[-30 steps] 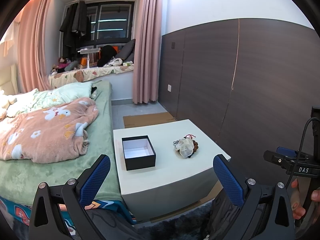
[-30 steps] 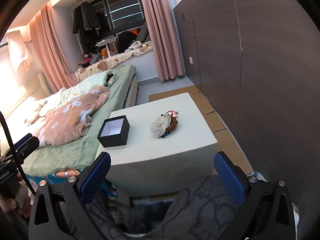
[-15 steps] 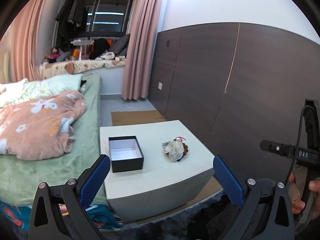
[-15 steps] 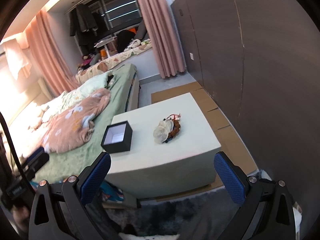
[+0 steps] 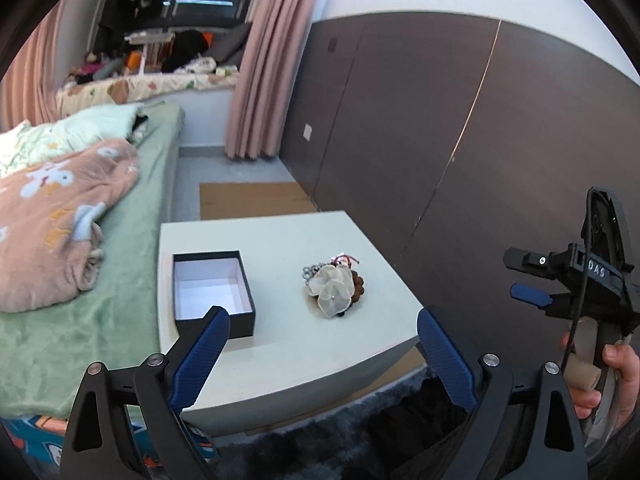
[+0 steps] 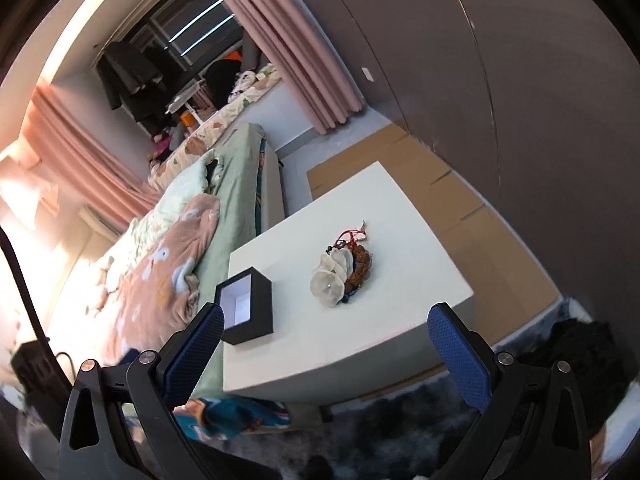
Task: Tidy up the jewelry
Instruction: 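Grasp the white flower brooch with the left gripper while the right grasps red string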
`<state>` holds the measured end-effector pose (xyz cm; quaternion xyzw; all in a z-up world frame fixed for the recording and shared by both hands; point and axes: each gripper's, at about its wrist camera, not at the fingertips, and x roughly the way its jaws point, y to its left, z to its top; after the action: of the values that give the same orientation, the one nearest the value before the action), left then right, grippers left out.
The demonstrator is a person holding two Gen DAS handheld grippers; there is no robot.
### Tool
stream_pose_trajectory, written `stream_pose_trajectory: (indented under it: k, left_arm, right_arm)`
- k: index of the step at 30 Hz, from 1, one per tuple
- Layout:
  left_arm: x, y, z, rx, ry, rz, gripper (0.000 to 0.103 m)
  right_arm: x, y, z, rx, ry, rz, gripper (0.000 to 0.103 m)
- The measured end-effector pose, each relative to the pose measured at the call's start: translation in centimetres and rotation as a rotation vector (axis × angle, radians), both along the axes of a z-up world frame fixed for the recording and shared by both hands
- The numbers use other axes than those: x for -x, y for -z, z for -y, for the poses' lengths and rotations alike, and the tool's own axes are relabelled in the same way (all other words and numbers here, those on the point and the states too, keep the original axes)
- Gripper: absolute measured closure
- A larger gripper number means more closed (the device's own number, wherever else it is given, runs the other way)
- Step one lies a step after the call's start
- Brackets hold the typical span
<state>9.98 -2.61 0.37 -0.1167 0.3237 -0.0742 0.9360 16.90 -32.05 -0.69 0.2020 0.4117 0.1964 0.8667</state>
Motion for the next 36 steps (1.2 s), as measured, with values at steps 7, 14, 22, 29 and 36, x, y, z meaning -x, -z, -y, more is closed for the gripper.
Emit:
stream_pose_trajectory:
  k: [7,14,22,29,36]
  left_arm:
    - [-5.8,2.1,1.7,0.024,0.076,-0.084,0.014]
    - [-11.3,5.2,3.4,-0.017,0.143,-0.168,0.021]
    - [-16.3,9.7,4.2,-0.044,0.212,-0.273,0.026]
    - [-18.7,12.4,4.9,-0.070,0.252,-0.284,0.030]
    - [-20.5,15.3,3.5,0.003,0.242,-0.349,0.082]
  right_arm:
    - [-4.3,2.2,0.6,-0.100,0.044,-0.113,0.007]
    - [-8.3,4.2,-0.2,-0.153,0.044,-0.200,0.018]
    - [-11.7,9.3,-0.8,-0.218,0.063,-0.254,0.025]
    - [-13.9,12.6,-1.3,-0.174,0.049,-0.272,0.029]
    - [-16.1,14.0,-2.5,-0.200,0.022,-0.271,0.029]
